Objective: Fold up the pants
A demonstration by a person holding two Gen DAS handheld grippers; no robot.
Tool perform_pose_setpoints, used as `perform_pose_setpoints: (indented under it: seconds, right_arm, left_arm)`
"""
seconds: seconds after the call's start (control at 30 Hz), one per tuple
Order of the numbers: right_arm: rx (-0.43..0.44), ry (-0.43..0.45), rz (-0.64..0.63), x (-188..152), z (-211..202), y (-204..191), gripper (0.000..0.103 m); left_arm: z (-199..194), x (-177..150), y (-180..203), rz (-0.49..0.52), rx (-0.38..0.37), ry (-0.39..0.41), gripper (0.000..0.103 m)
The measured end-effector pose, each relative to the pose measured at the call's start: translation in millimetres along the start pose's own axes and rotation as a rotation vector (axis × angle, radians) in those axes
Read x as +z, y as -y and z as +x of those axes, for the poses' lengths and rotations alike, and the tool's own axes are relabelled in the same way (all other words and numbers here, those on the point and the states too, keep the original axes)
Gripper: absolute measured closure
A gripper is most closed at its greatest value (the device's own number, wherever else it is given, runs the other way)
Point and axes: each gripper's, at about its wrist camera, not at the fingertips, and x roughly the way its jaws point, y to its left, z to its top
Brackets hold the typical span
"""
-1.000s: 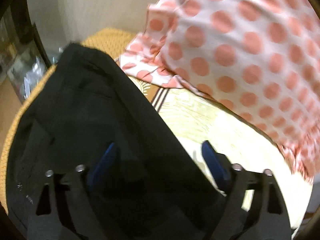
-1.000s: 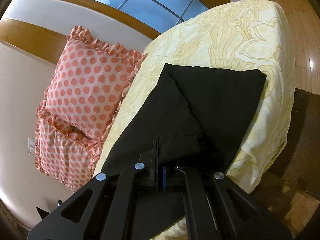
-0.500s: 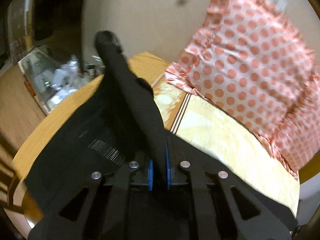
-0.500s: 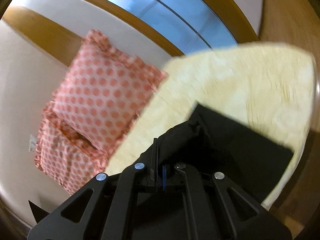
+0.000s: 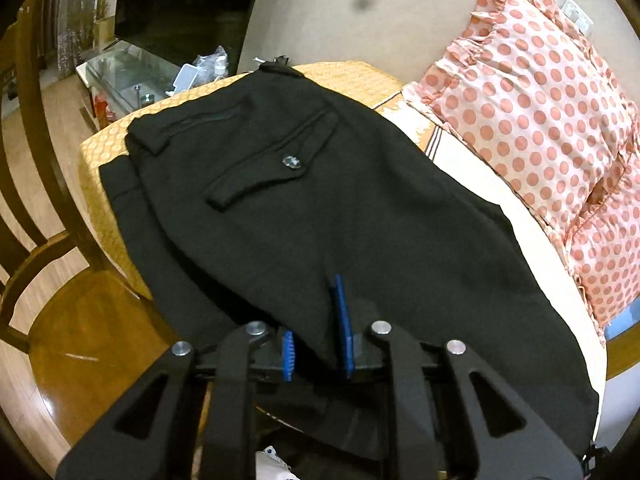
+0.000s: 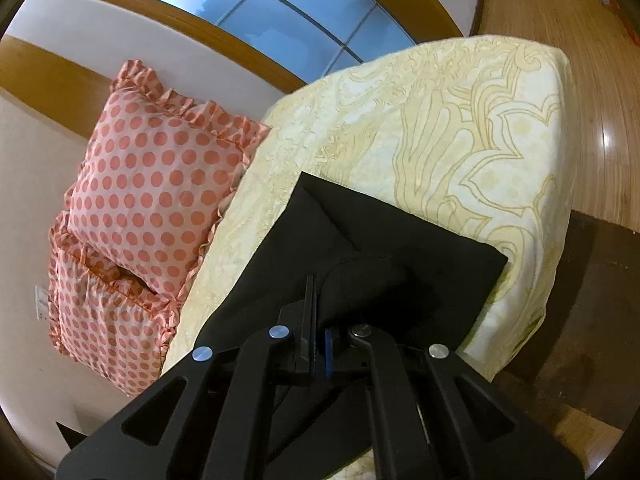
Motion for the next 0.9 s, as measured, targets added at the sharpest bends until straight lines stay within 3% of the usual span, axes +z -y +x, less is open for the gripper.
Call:
perform_pose_setpoints:
  seconds: [0.1,0.17,0.27,0.43,0.73,0.9]
  right_arm:
    - [0.048,0.045,-0.049,1,-17,-17,0.1]
    - [-0.007,0.043,-0.087,-1,-20,-20,0.1]
    - [-0.019,-0.003,-0.029,-4,-14,-2,0.1]
    - [-0.034,-0.009,-0.02,-12,-17,9,0.1]
    - [0.012,0.041,-0.022,-14,-35,8,0.1]
    - [-0.06,0.037,-0.053,-17,-29,12,0.1]
  left_arm:
    - [-9,1,1,0.008,-0.022,0.021,0.09]
    - [-13,0,2,0.018,-0.028,0.034,0.092]
    - [-19,-2,-2,0.029,-0.025,0.027,0.094]
    - [-23,-6,-6,0.047,-0.02,0.013,0.095]
    - [-25,2,-4,0.096,-0.002,0.043,0.096]
    - [-12,-5,-7,0.109,0.022,0.008,0.096]
